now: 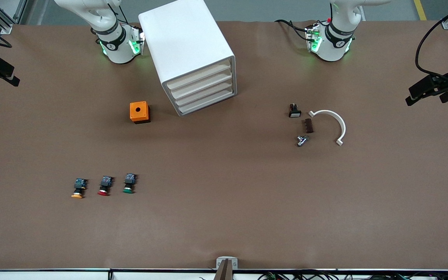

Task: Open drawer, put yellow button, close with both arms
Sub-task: 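Move the left gripper toward the white drawer cabinet's top drawer handle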

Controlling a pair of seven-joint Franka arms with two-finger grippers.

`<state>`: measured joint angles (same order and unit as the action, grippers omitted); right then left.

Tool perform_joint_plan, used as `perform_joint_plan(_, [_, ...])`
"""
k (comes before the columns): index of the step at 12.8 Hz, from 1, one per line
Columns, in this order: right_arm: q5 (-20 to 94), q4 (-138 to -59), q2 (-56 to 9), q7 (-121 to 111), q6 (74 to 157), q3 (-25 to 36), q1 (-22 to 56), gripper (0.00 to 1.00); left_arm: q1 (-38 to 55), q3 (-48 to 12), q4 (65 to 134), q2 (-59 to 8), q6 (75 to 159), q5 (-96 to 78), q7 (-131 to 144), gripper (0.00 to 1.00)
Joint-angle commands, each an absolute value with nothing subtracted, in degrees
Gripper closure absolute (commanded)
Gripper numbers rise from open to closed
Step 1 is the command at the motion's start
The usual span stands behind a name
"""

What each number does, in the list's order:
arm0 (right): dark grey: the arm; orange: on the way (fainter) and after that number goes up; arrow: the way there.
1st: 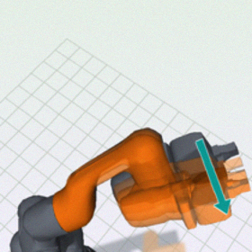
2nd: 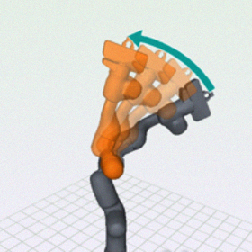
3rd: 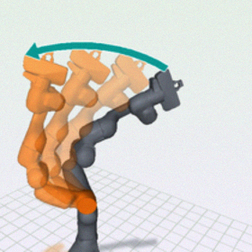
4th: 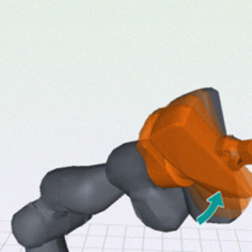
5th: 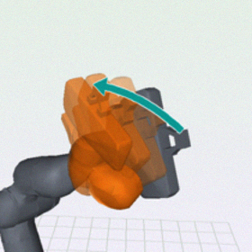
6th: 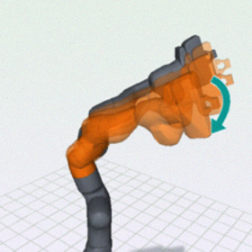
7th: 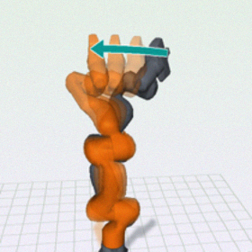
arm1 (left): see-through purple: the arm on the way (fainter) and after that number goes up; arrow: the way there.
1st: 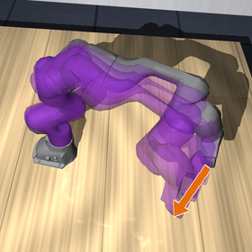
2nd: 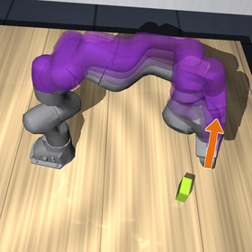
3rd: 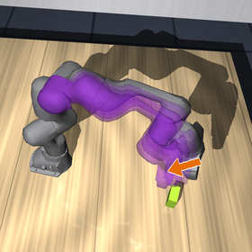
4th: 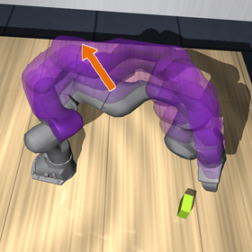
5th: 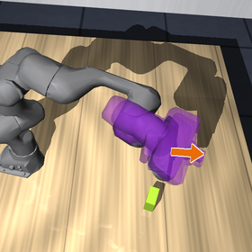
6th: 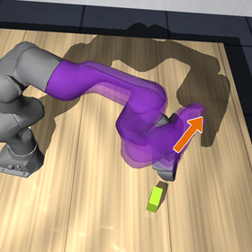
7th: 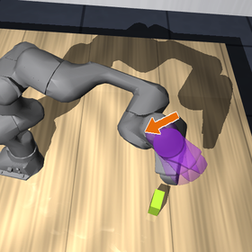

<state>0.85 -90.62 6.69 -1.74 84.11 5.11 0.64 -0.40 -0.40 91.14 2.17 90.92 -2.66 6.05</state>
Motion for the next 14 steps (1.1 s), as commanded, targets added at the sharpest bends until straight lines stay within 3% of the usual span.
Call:
perform_joint_plan(1, [0.9, -92.1, 8.3, -2.5, 84.7, 4.9, 0.2, 0.00, -3.1, 0.3, 90.9, 1.8, 90.2, -1.5, 5.2, 0.00])
perform_joint_plan(9, [0.4, -92.2, 8.3, -3.9, 84.7, 5.1, 0.0, 0.00, -4.9, -0.3, 93.2, -8.0, 89.4, -1.4, 5.9, 0.00])
perform_joint_plan(14, [0.4, -92.2, 8.3, -3.9, 84.6, 5.1, -0.1, 0.00, 2.7, -4.0, 92.2, -14.8, 85.3, -2.2, 17.8, 0.00])
